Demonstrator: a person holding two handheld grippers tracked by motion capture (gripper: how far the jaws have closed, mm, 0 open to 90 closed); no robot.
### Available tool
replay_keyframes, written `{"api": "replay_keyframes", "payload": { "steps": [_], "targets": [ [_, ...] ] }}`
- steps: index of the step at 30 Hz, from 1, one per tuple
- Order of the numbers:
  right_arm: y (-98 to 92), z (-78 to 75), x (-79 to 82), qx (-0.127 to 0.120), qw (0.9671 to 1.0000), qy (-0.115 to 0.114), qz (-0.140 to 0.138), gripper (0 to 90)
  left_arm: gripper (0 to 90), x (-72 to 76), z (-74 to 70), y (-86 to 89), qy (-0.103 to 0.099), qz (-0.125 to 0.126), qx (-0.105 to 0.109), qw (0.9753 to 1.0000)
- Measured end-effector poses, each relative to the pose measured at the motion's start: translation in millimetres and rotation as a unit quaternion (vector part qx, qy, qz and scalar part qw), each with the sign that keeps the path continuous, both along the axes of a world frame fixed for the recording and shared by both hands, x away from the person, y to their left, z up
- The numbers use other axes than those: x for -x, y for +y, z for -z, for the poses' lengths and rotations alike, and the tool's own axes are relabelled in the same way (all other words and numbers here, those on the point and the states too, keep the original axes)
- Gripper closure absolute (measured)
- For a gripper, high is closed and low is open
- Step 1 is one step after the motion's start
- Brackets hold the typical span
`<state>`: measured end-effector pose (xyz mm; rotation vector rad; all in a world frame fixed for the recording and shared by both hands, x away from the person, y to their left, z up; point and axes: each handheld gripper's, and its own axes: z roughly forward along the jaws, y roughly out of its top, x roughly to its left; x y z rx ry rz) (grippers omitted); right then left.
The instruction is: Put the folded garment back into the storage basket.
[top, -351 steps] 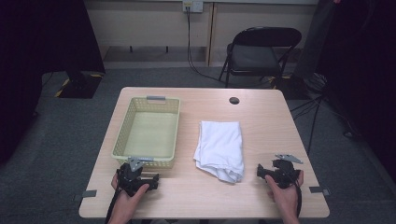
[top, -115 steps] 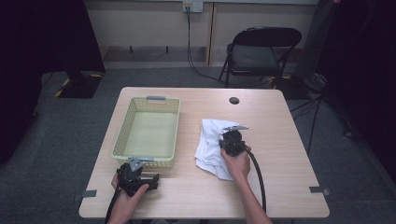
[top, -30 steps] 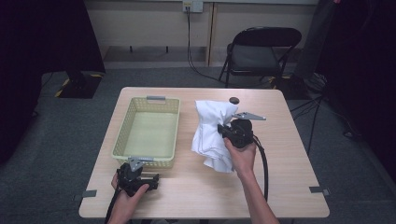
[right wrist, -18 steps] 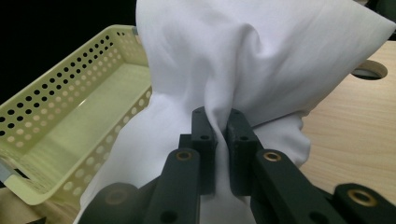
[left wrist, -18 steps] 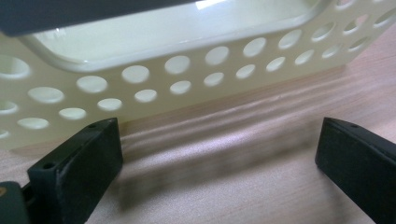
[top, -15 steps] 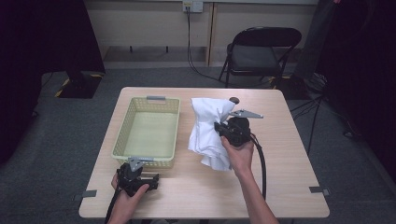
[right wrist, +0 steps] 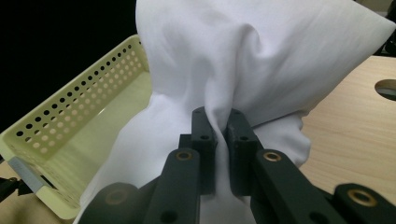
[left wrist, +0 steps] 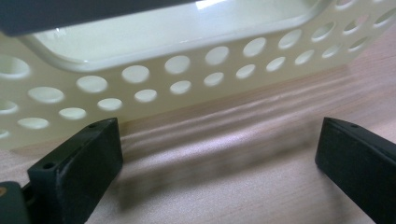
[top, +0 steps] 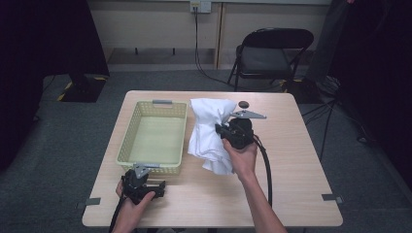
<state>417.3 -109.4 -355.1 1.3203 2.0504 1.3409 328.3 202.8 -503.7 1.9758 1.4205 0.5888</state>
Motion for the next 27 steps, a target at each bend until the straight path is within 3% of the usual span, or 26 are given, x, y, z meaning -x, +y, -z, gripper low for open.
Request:
{"api": "replay_keyframes", "payload": {
  "steps": [27],
  "targets": [
    [48.3, -24.1, -8.9, -0.009, 0.9992, -0.006, -0.040, 84.0, 0.0, 0.4, -0.1, 0.4, 0.000, 0.002, -0.002, 1.0000]
  ]
}}
